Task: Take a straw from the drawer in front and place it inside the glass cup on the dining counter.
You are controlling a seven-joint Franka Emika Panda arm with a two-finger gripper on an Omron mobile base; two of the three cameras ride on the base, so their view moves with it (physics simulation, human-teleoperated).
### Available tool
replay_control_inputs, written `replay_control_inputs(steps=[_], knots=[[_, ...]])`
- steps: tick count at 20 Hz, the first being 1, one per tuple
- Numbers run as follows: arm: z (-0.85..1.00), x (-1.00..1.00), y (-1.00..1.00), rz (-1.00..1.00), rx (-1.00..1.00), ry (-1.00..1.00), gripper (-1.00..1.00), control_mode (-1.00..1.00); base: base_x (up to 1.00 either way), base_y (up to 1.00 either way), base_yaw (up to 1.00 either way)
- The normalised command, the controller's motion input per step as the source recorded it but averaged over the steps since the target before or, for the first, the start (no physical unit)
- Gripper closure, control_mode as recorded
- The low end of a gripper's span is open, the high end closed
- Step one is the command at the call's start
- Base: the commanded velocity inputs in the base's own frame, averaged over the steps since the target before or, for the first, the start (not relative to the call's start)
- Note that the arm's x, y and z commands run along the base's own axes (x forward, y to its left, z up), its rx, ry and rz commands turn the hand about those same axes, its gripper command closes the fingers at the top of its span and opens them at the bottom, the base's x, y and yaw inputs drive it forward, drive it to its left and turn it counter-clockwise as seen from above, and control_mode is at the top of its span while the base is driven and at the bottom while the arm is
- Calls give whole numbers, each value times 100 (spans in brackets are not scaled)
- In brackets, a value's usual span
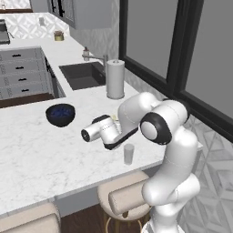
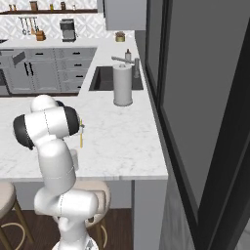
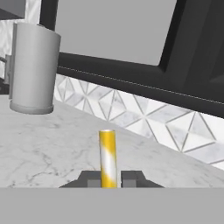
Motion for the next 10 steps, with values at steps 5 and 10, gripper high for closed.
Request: replay_control_inputs(steps=[5, 10], knots=[[-1, -20, -4, -6, 0, 0, 100, -100, 0, 0, 0], [0, -12, -16, -7, 0, 0, 100, -100, 0, 0, 0]])
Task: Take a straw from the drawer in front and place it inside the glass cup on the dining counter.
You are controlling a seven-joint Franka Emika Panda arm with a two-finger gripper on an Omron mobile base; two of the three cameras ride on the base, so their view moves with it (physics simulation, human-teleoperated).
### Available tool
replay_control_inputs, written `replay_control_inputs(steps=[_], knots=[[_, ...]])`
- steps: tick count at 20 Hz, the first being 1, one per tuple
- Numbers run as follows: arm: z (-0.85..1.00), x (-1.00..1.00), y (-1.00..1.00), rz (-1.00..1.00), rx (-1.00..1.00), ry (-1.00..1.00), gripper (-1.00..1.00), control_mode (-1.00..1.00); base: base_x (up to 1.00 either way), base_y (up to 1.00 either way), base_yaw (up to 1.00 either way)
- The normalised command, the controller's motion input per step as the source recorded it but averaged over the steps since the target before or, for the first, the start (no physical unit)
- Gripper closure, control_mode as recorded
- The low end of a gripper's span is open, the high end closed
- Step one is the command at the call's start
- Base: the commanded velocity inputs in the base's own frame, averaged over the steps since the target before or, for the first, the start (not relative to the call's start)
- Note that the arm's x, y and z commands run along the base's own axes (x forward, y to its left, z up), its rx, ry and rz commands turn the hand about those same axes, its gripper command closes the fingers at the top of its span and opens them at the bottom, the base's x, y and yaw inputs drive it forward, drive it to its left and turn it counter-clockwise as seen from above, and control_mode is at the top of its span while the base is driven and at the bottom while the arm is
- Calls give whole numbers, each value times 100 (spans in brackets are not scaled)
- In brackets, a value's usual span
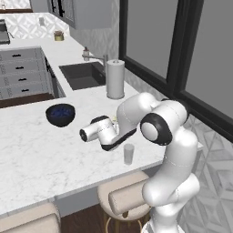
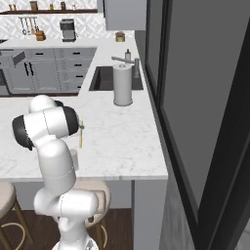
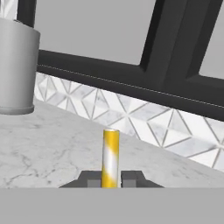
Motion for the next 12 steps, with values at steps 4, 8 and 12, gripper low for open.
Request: replay_control_inputs(steps=[4, 8, 12], knots=[[-7, 0, -14, -6, 0, 0, 100, -100, 0, 0, 0], [-4, -3, -15, -5, 0, 0, 100, -100, 0, 0, 0], [0, -25, -13, -3, 0, 0, 100, -100, 0, 0, 0]])
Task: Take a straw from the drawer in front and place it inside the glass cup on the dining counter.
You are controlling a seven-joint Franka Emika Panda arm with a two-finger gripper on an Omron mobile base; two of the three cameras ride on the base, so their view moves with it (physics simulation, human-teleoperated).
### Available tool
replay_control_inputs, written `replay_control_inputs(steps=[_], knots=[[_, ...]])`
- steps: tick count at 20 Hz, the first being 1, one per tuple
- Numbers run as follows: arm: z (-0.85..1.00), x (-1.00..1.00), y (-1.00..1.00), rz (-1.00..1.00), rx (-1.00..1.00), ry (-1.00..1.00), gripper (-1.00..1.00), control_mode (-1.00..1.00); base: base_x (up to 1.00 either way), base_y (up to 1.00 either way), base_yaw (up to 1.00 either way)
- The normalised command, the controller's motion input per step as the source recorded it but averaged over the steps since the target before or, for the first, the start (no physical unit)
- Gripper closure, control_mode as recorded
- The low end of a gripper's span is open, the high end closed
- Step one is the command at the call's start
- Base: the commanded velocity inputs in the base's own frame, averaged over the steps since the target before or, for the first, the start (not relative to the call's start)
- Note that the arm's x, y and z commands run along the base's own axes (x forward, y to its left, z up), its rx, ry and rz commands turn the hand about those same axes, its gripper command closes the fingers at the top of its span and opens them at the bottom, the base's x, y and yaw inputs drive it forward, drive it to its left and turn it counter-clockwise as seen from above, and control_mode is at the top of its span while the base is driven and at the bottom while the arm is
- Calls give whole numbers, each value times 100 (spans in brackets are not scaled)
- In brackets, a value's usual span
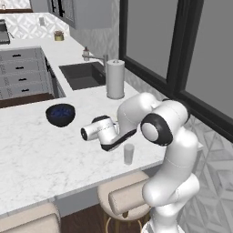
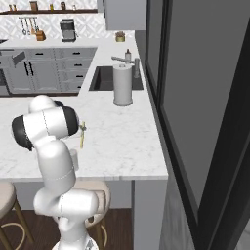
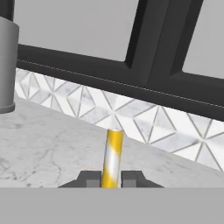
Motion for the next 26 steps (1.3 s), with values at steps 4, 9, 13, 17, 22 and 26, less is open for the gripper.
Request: replay_control_inputs(steps=[4, 9, 13, 17, 22, 26], knots=[[-2, -6, -10, -3, 0, 0, 100, -100, 0, 0, 0], [0, -2, -12, -2, 0, 0, 100, -100, 0, 0, 0], [34, -15, -10, 0, 0, 0, 100, -100, 0, 0, 0], [32, -31, -1, 0, 0, 0, 100, -100, 0, 0, 0], [0, -21, 0, 0, 0, 2, 100, -100, 0, 0, 0], [-4, -6, 0, 0, 0, 3, 100, -100, 0, 0, 0]])
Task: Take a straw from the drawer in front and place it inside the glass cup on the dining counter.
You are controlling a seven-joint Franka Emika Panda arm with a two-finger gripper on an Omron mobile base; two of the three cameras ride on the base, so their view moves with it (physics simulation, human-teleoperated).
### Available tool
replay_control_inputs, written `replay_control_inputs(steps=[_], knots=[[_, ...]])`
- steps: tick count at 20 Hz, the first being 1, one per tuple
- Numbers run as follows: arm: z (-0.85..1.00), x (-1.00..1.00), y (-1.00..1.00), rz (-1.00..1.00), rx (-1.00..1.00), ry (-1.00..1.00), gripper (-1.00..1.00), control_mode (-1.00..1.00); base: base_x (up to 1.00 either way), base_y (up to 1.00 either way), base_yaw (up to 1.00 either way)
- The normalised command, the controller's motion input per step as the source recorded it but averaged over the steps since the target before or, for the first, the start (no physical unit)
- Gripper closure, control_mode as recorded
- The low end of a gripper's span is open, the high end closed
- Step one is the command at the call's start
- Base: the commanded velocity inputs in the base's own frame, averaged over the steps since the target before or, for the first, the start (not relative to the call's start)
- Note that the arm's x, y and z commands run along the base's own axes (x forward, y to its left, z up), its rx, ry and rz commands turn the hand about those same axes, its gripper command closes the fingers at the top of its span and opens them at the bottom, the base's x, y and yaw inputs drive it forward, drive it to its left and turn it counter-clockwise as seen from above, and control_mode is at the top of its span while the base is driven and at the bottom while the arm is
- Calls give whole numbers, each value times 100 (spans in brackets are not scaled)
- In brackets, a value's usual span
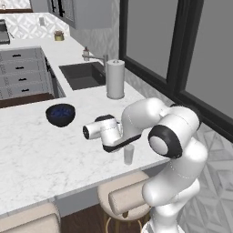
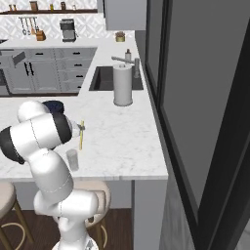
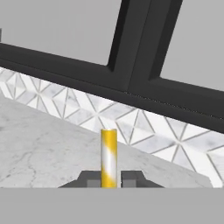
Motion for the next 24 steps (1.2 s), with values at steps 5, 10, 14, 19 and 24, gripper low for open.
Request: replay_control_inputs(steps=[5, 10, 14, 19, 24], knots=[[-16, 0, 7, 0, 0, 2, 100, -100, 0, 0, 0], [-35, 0, 16, 0, 0, 6, 100, -100, 0, 0, 0], [-32, 6, 25, 0, 0, 2, 100, -100, 0, 0, 0], [-29, 16, 24, 0, 0, 0, 100, -100, 0, 0, 0], [-22, 10, 12, 0, 0, 0, 100, -100, 0, 0, 0]])
